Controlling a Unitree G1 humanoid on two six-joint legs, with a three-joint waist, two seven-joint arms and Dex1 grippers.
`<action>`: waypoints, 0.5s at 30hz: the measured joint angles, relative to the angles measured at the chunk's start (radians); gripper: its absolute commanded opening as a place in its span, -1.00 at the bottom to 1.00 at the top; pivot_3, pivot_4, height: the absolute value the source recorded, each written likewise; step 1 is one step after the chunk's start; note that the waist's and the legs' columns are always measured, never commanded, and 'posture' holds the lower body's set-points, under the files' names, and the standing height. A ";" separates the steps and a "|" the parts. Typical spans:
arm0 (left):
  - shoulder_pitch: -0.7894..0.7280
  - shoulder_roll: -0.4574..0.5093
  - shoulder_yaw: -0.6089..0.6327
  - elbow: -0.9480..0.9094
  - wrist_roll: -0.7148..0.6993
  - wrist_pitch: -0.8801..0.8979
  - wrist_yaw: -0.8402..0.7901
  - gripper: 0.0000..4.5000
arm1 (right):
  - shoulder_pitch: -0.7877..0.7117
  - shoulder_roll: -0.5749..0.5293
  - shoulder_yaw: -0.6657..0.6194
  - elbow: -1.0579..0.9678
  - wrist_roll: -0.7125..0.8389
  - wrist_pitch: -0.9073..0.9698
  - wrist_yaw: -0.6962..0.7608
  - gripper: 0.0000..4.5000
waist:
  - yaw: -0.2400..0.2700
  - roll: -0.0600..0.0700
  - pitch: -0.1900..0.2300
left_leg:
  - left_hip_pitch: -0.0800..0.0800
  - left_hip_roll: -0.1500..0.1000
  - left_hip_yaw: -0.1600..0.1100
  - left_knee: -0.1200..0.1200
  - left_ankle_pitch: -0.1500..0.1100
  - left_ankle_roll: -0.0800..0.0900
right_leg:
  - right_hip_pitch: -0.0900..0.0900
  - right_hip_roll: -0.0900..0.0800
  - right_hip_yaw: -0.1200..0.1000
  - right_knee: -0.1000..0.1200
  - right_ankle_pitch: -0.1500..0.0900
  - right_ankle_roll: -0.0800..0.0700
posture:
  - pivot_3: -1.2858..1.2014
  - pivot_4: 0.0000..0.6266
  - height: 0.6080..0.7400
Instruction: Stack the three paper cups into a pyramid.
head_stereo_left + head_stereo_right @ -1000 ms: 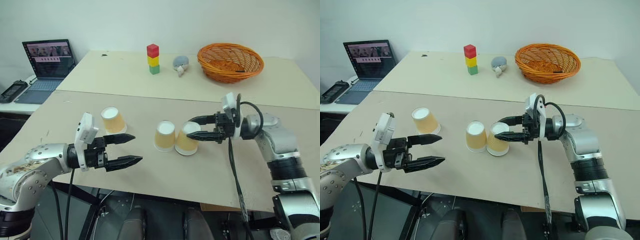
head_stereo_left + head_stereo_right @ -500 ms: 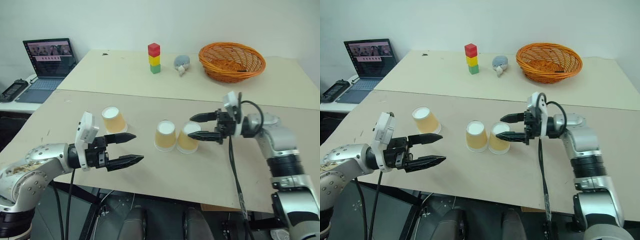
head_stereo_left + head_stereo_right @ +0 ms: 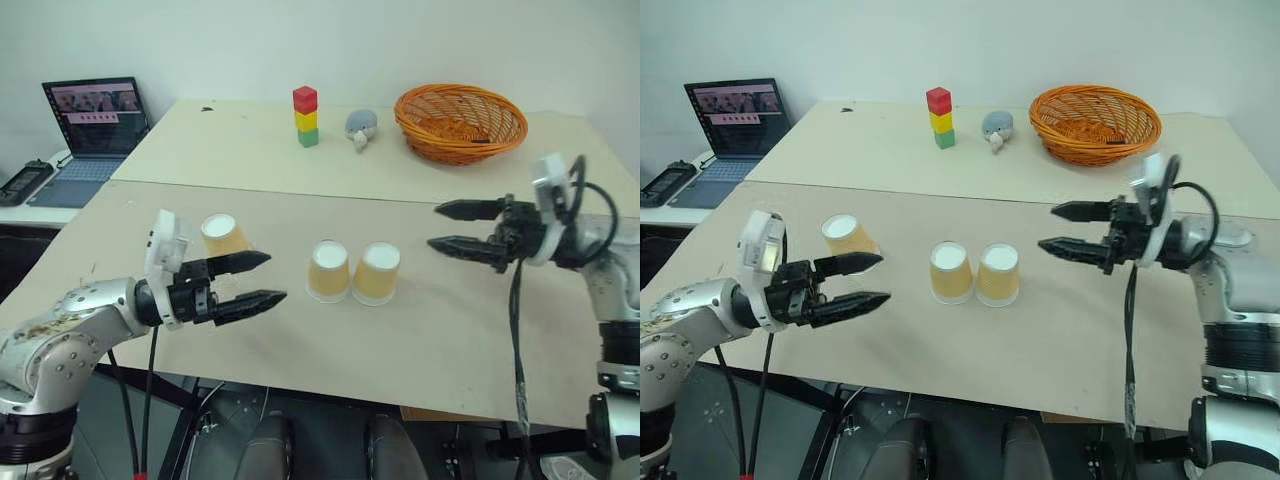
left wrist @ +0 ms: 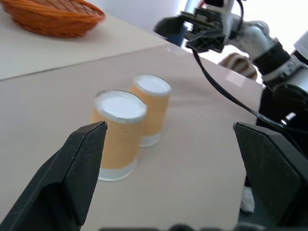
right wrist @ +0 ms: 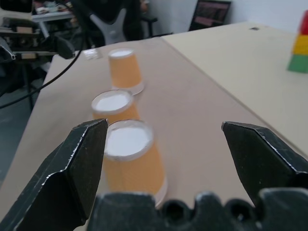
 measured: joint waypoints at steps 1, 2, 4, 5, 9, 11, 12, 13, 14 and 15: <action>0.000 -0.027 0.030 0.001 -0.003 -0.002 0.063 1.00 | 0.024 -0.014 -0.034 -0.026 0.018 0.014 -0.015 0.96 | 0.003 0.000 0.000 | 0.000 0.000 0.000 0.000 0.000 0.000 | 0.001 -0.001 0.000 0.000 0.000 0.000 | 0.03 -0.52 -0.68; -0.003 -0.057 0.046 -0.001 0.003 -0.010 0.136 1.00 | 0.060 -0.023 -0.065 -0.066 0.036 0.028 -0.025 0.96 | 0.006 0.000 0.000 | 0.000 0.000 -0.001 0.000 0.000 0.000 | 0.002 -0.001 -0.001 -0.001 0.000 0.000 | 0.03 -0.52 -0.68; -0.011 -0.139 0.070 0.000 0.034 -0.035 0.287 1.00 | 0.158 -0.038 -0.104 -0.166 0.070 0.058 -0.035 0.96 | 0.010 -0.001 0.000 | 0.002 0.000 -0.001 0.000 0.000 0.000 | 0.005 -0.001 -0.001 -0.001 0.000 0.000 | 0.03 -0.52 -0.68; -0.012 -0.164 0.076 0.001 0.044 -0.045 0.336 1.00 | 0.194 -0.040 -0.110 -0.203 0.080 0.070 -0.035 0.96 | 0.011 -0.001 0.000 | 0.002 0.000 -0.002 0.000 0.000 0.000 | 0.006 -0.001 -0.001 -0.002 0.000 0.000 | 0.03 -0.52 -0.68; -0.014 -0.252 0.076 0.009 0.095 -0.081 0.476 1.00 | 0.312 -0.046 -0.146 -0.338 0.123 0.102 -0.066 0.96 | 0.012 -0.001 0.000 | 0.005 -0.001 -0.001 0.000 0.000 0.000 | 0.008 0.000 -0.001 -0.002 0.000 0.001 | 0.03 -0.52 -0.68; -0.015 -0.267 0.066 0.021 0.119 -0.092 0.495 1.00 | 0.320 -0.047 -0.149 -0.361 0.137 0.105 -0.081 0.96 | 0.011 -0.002 0.000 | 0.006 0.000 -0.001 0.000 0.000 0.000 | 0.009 0.001 -0.001 -0.002 0.000 0.001 | 0.03 -0.52 -0.68; -0.017 -0.269 0.056 0.033 0.137 -0.100 0.497 1.00 | 0.324 -0.047 -0.151 -0.371 0.141 0.105 -0.093 0.96 | 0.011 -0.002 0.000 | 0.006 0.000 -0.001 0.000 0.000 0.000 | 0.009 0.001 -0.001 -0.002 0.000 0.001 | 0.03 -0.52 -0.68; -0.023 -0.269 0.046 0.051 0.155 -0.105 0.497 1.00 | 0.332 -0.047 -0.153 -0.377 0.142 0.105 -0.103 0.96 | 0.013 -0.002 0.000 | 0.006 0.000 -0.001 0.000 0.000 0.000 | 0.009 0.002 -0.001 -0.002 0.000 0.001 | 0.03 -0.52 -0.68; -0.031 -0.269 0.042 0.070 0.171 -0.108 0.496 1.00 | 0.343 -0.046 -0.153 -0.380 0.144 0.105 -0.113 0.96 | 0.014 -0.002 0.001 | 0.005 0.000 -0.001 0.000 0.000 0.000 | 0.008 0.003 -0.002 -0.002 0.000 0.001 | 0.03 -0.52 -0.68; -0.035 -0.269 0.040 0.082 0.182 -0.110 0.496 1.00 | 0.347 -0.046 -0.153 -0.382 0.145 0.105 -0.119 0.96 | 0.015 -0.002 0.001 | 0.005 0.000 -0.001 0.000 0.000 0.000 | 0.008 0.003 -0.002 -0.002 0.000 0.001 | 0.03 -0.52 -0.68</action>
